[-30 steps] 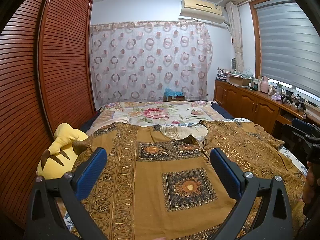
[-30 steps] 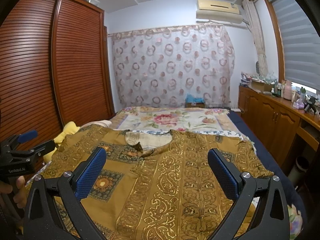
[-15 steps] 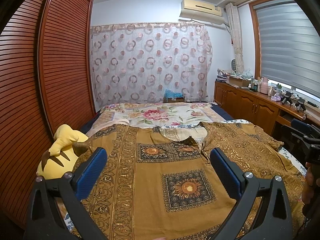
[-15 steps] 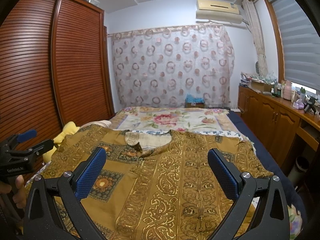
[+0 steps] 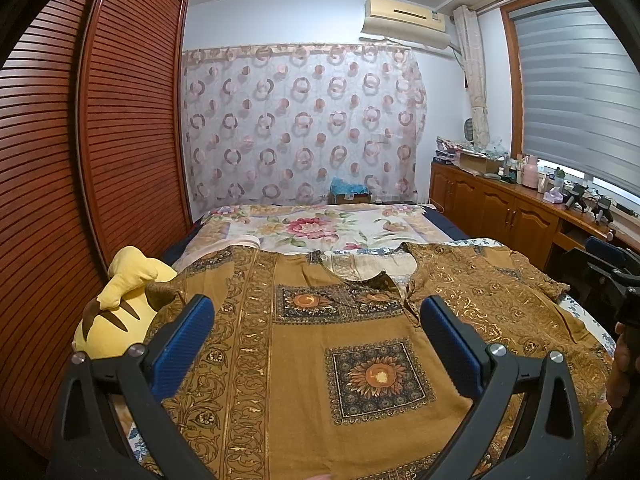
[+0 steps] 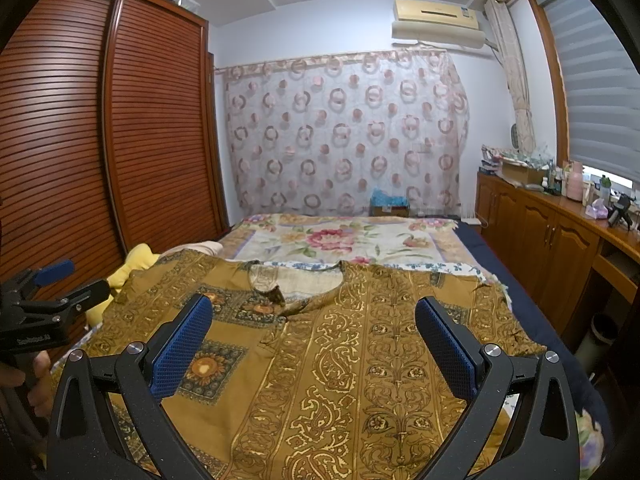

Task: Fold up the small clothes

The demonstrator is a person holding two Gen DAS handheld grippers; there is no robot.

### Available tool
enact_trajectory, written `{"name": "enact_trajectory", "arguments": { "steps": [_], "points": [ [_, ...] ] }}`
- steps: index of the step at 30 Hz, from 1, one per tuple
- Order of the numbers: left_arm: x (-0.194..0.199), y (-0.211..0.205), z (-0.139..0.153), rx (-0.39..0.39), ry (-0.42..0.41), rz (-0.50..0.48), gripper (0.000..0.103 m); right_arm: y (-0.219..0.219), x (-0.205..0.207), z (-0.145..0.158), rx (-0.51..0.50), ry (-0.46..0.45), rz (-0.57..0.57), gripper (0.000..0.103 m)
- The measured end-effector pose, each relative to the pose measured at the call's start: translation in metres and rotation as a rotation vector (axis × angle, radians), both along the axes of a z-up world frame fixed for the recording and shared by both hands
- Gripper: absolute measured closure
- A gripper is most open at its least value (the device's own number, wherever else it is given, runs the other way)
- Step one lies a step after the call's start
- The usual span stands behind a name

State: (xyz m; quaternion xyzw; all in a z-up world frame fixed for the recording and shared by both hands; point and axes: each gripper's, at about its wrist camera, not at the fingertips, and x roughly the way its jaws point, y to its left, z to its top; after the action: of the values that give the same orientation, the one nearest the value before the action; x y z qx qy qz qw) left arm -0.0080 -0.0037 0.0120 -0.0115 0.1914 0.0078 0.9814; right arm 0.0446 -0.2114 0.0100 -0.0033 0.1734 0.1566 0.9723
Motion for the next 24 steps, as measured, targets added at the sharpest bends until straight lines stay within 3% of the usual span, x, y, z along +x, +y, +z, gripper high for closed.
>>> {"name": "enact_trajectory", "arguments": {
  "steps": [24],
  "points": [
    [0.0042,0.0036,-0.0034,0.004,0.01,-0.005,0.0,0.0067,0.0028,0.0075,0.001,-0.004,0.011,0.0]
  ]
}}
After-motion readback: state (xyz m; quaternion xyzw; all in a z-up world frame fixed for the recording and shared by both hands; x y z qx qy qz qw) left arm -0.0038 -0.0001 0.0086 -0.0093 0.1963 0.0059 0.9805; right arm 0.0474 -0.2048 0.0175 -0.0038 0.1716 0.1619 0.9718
